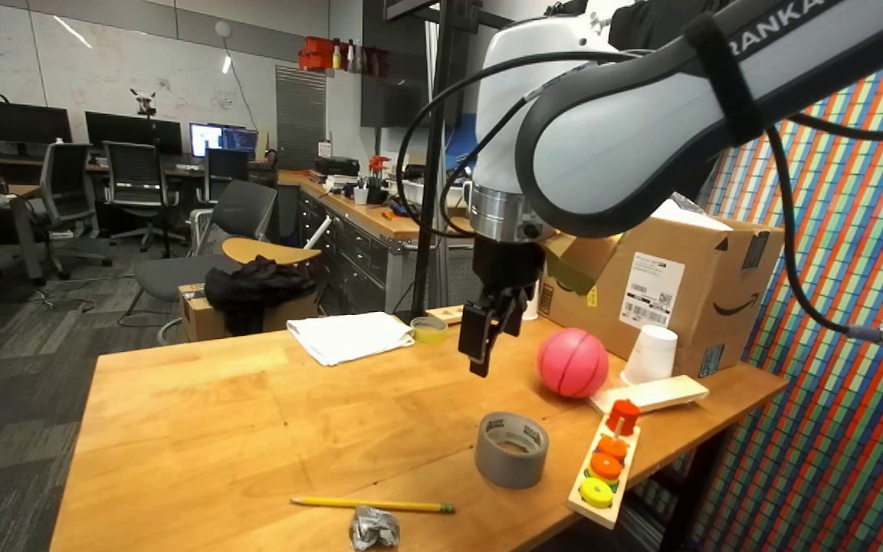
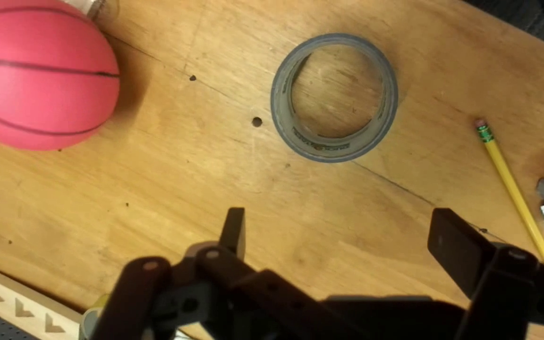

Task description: Push the ball to the right

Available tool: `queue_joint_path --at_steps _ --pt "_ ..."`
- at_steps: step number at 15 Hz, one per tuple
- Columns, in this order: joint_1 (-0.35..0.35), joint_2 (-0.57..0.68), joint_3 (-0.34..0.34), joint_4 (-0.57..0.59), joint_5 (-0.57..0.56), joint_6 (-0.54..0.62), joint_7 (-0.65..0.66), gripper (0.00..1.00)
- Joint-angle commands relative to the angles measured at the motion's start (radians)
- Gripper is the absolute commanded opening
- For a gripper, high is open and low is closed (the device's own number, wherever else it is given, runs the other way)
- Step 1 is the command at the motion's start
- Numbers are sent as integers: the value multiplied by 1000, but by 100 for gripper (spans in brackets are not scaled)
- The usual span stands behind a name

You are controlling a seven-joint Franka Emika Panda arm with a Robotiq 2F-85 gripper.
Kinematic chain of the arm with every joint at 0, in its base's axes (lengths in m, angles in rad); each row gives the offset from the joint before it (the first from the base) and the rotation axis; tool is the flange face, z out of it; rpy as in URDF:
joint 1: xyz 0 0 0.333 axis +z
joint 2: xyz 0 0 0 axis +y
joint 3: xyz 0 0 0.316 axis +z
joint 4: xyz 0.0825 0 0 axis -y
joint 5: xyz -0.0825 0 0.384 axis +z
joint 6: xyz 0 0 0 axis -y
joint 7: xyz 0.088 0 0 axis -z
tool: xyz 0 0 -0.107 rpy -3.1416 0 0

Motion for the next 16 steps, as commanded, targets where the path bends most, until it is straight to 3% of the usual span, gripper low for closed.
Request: queue_joint_path --at_steps 1,8,16 --pt "18 88 12 91 0 -55 -10 100" --pt "38 224 12 245 5 -85 -43 100" --pt "5 315 -42 343 11 -80 -51 100"
